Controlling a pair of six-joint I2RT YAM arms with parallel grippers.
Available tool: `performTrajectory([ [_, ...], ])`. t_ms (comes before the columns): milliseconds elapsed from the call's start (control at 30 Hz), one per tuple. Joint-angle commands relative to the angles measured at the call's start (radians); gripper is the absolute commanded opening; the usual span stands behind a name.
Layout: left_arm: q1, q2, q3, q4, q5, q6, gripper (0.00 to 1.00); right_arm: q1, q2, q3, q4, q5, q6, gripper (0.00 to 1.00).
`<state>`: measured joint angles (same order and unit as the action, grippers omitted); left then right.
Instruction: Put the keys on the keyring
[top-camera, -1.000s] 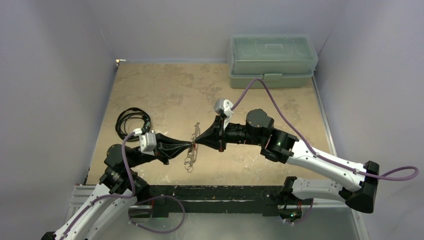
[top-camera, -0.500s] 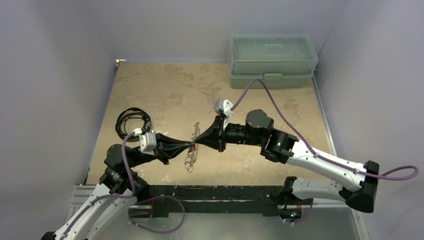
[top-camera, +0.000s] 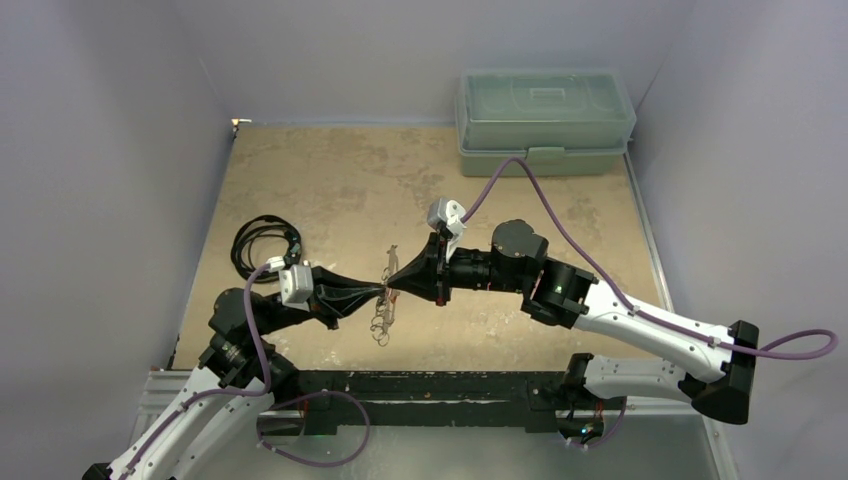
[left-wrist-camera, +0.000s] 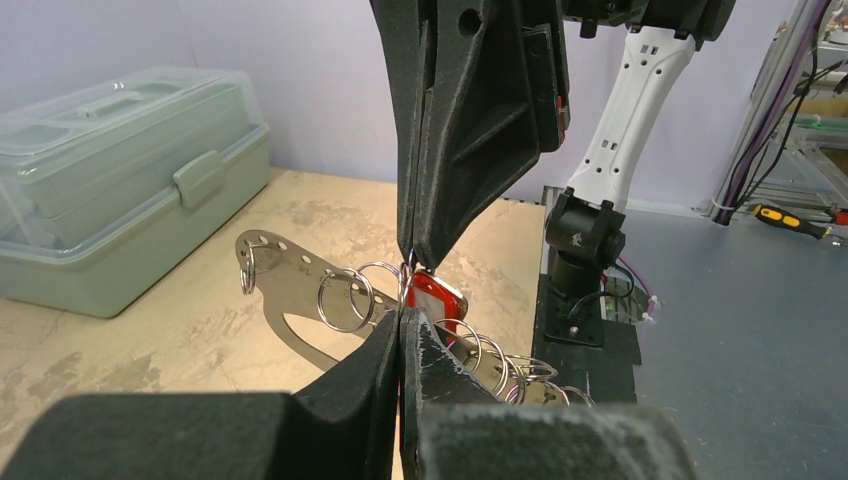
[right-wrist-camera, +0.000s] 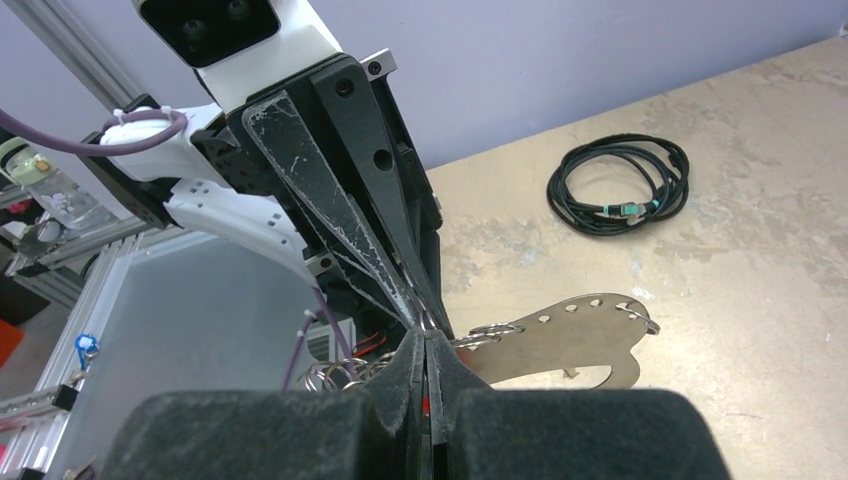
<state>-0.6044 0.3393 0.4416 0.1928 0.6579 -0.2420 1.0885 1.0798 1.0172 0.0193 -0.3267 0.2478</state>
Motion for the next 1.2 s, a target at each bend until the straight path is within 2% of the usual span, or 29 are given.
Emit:
performTrajectory([
  [0,0.002,0.002,0.043,0.023,-0.008,0.02,0.0,0.011,-0.013,0.042,0.028,0.02,-0.006,0.0],
  [767,0.002,0.013,0.044,0.012,-0.02,0.023,0.0,0.027,0.01,0.071,0.022,0.036,-0.012,0.0],
  [1167,0.002,0.007,0.046,0.002,-0.029,0.025,0.0,0.077,0.057,0.117,-0.04,0.108,-0.034,0.0],
])
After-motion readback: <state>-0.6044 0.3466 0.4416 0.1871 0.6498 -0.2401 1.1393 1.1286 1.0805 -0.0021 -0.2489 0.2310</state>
